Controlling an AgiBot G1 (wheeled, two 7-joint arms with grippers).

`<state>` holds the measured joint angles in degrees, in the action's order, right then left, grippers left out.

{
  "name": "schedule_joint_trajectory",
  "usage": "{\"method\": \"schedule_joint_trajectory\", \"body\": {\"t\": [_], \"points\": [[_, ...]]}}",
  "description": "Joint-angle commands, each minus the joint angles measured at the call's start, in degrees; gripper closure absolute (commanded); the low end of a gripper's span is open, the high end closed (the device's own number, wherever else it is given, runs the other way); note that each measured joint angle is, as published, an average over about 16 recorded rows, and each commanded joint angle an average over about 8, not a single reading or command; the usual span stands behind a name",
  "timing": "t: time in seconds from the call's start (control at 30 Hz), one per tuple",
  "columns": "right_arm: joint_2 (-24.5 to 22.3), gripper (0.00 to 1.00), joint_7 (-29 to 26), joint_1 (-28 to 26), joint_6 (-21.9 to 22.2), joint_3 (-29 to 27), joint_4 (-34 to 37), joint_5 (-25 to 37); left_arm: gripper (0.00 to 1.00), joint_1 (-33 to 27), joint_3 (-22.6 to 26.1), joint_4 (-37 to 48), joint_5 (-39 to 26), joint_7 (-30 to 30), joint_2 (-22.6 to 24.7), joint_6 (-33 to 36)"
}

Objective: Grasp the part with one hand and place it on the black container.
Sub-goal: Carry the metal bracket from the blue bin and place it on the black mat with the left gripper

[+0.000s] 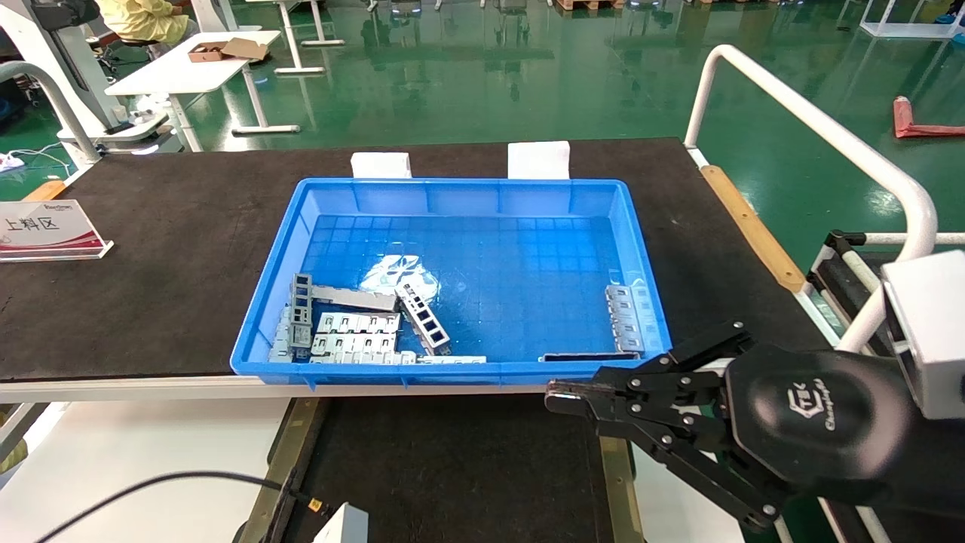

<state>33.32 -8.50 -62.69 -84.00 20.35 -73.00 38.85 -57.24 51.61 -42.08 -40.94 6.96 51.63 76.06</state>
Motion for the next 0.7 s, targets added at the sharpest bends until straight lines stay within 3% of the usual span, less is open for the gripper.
{"method": "schedule_joint_trajectory", "body": {"t": [0.03, 0.7], "points": [[0.0, 1.0, 0.0, 0.0, 0.0, 0.0, 0.0, 0.0, 1.0, 2.17, 0.1, -1.11, -0.13, -0.48, -0.66, -2.92], [-0.01, 1.0, 0.01, 0.0, 0.01, 0.02, 0.0, -0.01, 1.0, 14.78, -2.8, -15.54, 4.18, -12.02, 4.0, -42.86]]}}
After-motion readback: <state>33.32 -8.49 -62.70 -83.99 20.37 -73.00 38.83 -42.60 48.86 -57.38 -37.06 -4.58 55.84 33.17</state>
